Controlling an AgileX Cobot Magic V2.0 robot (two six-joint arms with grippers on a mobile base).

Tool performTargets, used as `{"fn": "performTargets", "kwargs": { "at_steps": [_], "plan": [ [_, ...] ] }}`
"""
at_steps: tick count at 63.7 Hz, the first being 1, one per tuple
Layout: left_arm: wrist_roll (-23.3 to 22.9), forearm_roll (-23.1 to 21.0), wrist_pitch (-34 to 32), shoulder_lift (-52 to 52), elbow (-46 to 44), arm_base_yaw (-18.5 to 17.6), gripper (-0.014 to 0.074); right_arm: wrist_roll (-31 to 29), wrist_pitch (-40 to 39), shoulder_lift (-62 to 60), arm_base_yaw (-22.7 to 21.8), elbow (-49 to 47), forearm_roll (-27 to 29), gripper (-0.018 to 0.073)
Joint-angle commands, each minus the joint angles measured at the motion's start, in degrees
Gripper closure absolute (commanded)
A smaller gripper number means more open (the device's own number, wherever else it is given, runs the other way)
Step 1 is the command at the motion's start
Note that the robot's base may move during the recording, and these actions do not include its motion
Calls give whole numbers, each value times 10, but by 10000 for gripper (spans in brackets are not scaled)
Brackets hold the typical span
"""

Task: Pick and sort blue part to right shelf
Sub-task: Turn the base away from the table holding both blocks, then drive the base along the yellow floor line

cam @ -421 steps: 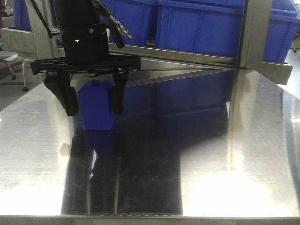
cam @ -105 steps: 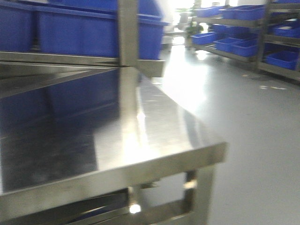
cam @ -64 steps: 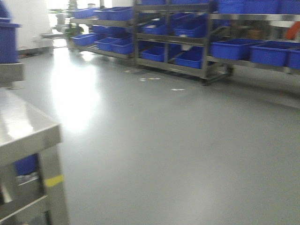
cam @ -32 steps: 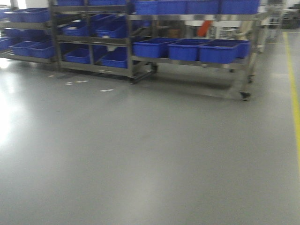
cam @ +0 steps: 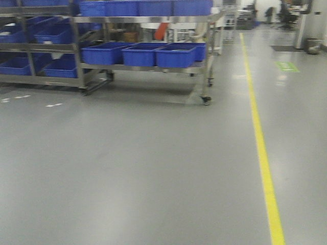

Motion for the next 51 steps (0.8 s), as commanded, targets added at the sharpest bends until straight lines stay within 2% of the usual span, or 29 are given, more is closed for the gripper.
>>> {"fn": "performTargets", "kwargs": {
  "at_steps": [1, 51],
  "plan": [
    [-3, -12, -43, 6, -16, 1, 265, -3, -53, 4, -3, -17, -7, 157],
    [-3, -12, -43, 6, -16, 1, 265, -3, -53, 4, -3, -17, -7, 157]
  ]
}}
